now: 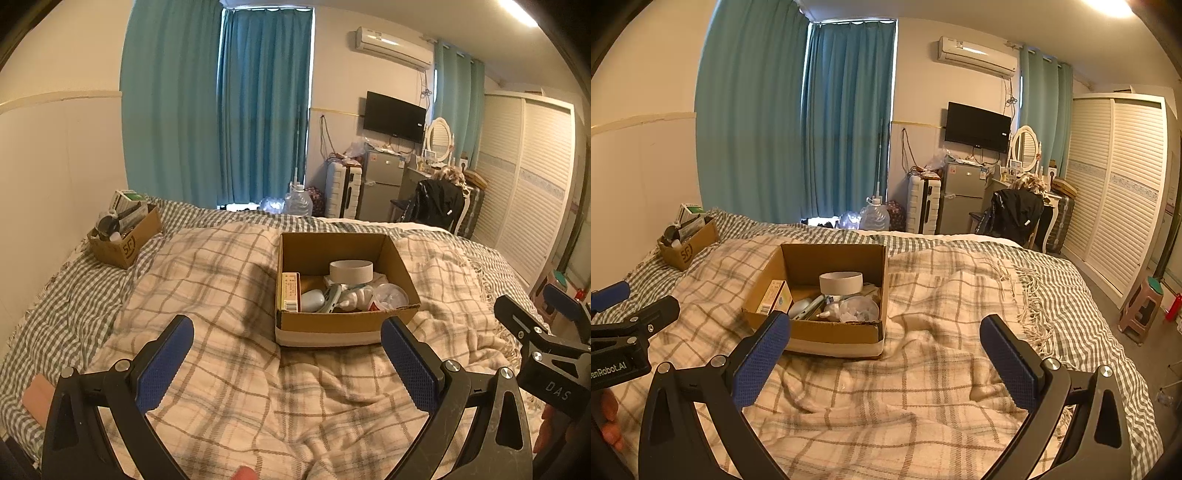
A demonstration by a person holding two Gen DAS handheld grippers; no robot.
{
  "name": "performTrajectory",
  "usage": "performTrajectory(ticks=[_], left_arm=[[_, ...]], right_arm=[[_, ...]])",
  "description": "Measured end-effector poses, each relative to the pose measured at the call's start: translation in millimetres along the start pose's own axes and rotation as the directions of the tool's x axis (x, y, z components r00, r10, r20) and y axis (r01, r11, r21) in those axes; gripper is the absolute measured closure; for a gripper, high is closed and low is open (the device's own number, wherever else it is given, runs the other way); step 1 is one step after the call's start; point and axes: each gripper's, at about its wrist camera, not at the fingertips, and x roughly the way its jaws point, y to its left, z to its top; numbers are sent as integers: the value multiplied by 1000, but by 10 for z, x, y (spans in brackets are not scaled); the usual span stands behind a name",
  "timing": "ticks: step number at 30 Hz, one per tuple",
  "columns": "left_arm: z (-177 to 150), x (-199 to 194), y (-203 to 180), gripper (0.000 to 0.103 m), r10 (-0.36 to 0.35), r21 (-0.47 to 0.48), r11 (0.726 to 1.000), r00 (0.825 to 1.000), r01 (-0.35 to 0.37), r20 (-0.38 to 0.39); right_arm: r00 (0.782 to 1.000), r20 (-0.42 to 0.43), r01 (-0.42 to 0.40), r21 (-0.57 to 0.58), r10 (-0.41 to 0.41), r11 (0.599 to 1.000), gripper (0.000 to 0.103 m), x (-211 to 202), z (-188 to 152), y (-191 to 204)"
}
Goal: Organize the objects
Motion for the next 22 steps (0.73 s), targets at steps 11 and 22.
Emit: performTrajectory(ticks=[11,22], left_arm=[[-7,1,36,0,12,-7,1000,1000,-12,2],[-32,-3,71,0,17,-12,1000,1000,-17,6]], right_arm=[[1000,-8,0,-13,0,1000,0,14,-18,26],[1000,-25,3,-23,-4,1000,0,59,-37,47]])
